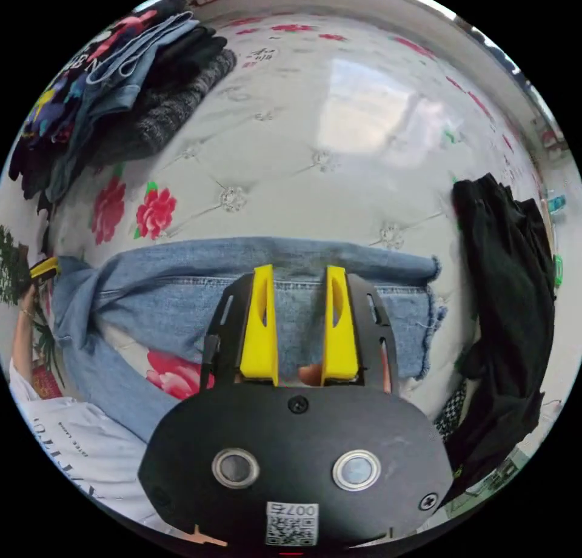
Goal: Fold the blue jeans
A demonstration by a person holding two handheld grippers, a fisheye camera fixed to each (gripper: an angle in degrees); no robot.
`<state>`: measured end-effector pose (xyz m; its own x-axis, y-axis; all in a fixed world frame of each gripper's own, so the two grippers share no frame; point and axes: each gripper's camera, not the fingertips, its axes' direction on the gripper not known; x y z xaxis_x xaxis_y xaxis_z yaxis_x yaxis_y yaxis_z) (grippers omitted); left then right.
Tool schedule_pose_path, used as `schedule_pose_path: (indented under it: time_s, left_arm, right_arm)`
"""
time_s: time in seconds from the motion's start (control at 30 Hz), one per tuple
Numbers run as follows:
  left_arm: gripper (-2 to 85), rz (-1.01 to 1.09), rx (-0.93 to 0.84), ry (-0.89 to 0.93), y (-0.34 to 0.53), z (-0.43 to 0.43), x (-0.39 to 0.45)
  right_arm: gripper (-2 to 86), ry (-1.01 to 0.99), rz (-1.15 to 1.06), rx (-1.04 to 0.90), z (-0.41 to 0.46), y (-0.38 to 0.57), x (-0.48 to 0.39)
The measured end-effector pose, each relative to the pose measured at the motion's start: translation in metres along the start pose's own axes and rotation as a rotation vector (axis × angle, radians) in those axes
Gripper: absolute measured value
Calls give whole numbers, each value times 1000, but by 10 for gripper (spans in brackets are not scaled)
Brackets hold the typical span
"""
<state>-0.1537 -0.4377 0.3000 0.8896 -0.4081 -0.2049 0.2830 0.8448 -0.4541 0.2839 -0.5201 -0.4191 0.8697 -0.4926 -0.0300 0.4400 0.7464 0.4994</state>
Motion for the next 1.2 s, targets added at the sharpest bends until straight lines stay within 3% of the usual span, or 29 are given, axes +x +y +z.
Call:
schedule_pose_path:
  time_s: [0.07, 0.17, 0.27, 0.37, 0.6, 0.8, 0.97, 1.1, 1.13, 1.2]
  left_arm:
    - [29, -12, 25, -24, 1, 1, -3]
    - [3, -129, 92, 42, 6, -11, -22]
    - [-2, -244, 282, 33, 30, -50, -36]
    - [1, -348, 412, 58, 49, -70, -49]
    - [22, -442, 251, 151, 4, -19, -72]
    - [34, -390, 127, 80, -24, 1, -77]
    - [35, -388, 139, 116, -21, 5, -90]
    - [32, -389, 176, 179, -7, 2, -104]
    - [31, -395, 181, 189, -5, 2, -106]
    - [27, -410, 198, 216, 4, 0, -112]
  right_arm:
    - [19, 47, -57, -25, -5, -9, -13]
    - [4, 7, -64, 275, -80, 12, -13]
    - [1, -67, -92, 618, -169, 77, -5]
    - [2, -66, -52, 670, -193, 124, 5]
    - [30, -256, 306, 515, -127, 143, 66]
    - [56, -266, 226, 432, -104, 99, 60]
    - [58, -226, 139, 370, -79, 35, 47]
    - [49, -66, 120, 92, -22, 4, 56]
    - [48, -94, 126, 189, -28, 10, 62]
    - [49, -158, 352, 175, -30, 20, 100]
